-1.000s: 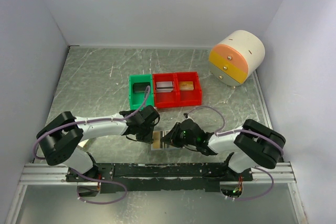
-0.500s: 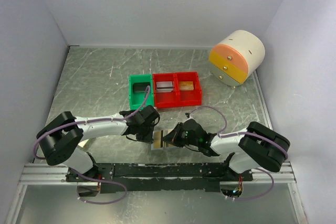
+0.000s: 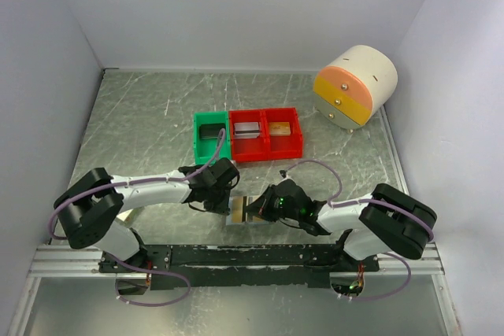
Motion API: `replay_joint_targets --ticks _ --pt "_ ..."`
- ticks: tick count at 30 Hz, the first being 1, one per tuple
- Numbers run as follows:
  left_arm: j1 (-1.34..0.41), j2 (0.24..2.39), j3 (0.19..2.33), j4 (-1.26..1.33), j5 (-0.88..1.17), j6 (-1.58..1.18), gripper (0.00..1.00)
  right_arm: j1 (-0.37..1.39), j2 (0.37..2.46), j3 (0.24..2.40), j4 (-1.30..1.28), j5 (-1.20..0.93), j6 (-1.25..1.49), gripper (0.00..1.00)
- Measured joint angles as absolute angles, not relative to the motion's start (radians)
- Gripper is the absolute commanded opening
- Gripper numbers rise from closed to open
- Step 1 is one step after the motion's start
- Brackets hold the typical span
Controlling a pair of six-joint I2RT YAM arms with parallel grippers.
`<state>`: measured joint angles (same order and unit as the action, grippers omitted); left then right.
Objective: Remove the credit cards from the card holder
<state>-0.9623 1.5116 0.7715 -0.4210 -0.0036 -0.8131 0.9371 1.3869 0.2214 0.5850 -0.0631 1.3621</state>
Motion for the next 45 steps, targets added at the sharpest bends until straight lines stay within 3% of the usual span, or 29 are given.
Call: replay_joint_targets --ticks 3,7,15,21,34,40,45 --pt "-0.964 1.490 0.774 -0.430 -0.004 -0.793 0.31 0.937 1.387 0.221 0.583 -0.062 1.368 0.01" --pt "-0.964 1.437 0.806 -0.445 0.008 -0.773 0.31 0.937 1.387 0.217 0.585 -0.059 1.378 0.02" --pt "-0.964 1.451 0.857 -0.393 0.058 -0.760 0.18 0.937 1.375 0.209 0.584 -0.052 1.389 0.03" --pt "-0.964 1.532 0.780 -0.384 0.064 -0.778 0.12 0.937 1.370 0.207 0.583 -0.053 1.388 0.05" --pt "-0.963 1.536 0.770 -0.371 0.078 -0.793 0.08 0.937 1.388 0.202 0.631 -0.065 1.388 0.17" --pt "-0.963 1.536 0.770 -0.371 0.078 -0.794 0.08 0.937 1.439 0.202 0.670 -0.086 1.386 0.02" --pt "-0.963 1.536 0.770 -0.371 0.077 -0.794 0.08 0.937 1.409 0.202 0.656 -0.082 1.378 0.00"
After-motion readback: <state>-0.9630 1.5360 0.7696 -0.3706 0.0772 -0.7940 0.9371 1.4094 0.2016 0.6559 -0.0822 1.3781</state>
